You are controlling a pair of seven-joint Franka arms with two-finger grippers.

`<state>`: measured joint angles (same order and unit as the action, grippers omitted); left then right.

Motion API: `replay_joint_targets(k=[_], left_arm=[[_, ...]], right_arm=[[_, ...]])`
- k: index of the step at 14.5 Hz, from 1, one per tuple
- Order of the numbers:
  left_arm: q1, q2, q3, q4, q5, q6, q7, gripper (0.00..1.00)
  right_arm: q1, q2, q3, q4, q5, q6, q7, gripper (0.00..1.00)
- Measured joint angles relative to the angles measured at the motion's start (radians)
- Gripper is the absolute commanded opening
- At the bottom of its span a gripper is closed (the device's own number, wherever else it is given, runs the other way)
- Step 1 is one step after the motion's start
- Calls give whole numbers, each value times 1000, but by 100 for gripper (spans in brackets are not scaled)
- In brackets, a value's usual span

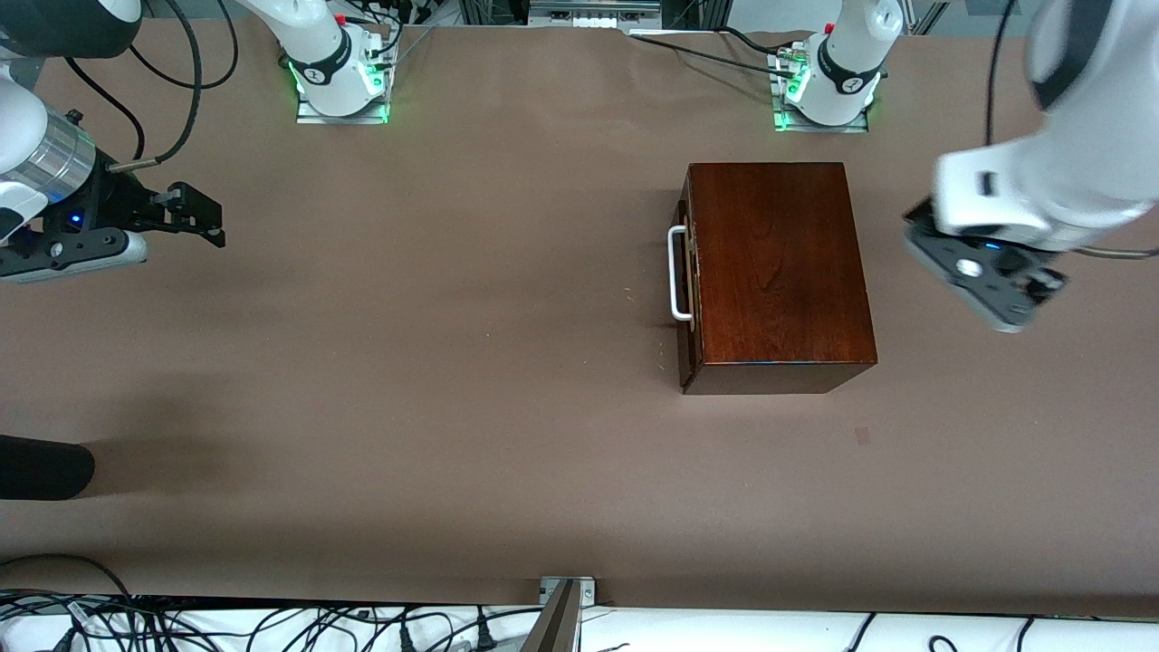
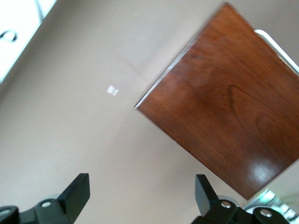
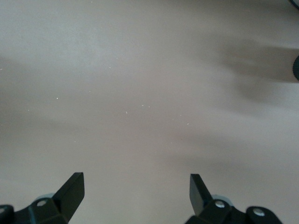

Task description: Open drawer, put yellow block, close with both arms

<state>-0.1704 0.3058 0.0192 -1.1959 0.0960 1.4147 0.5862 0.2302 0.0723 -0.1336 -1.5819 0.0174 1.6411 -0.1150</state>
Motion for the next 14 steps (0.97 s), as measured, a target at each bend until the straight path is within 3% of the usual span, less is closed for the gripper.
replay_joint_targets(k=[3,7,11,14], left_arm=[[94,-94,2,-139,-79,116,-261,100],[108,-245,1,-327,-90,280,-665,100],[145,-341,-4,-462,-92,304,-738,100],[153,-351,-12,-491,-95,311,-741,100]], right_arm=[[0,0,0,0,0,0,0,100],[0,0,0,0,0,0,0,100],[0,0,0,0,0,0,0,100],[0,0,0,0,0,0,0,100]])
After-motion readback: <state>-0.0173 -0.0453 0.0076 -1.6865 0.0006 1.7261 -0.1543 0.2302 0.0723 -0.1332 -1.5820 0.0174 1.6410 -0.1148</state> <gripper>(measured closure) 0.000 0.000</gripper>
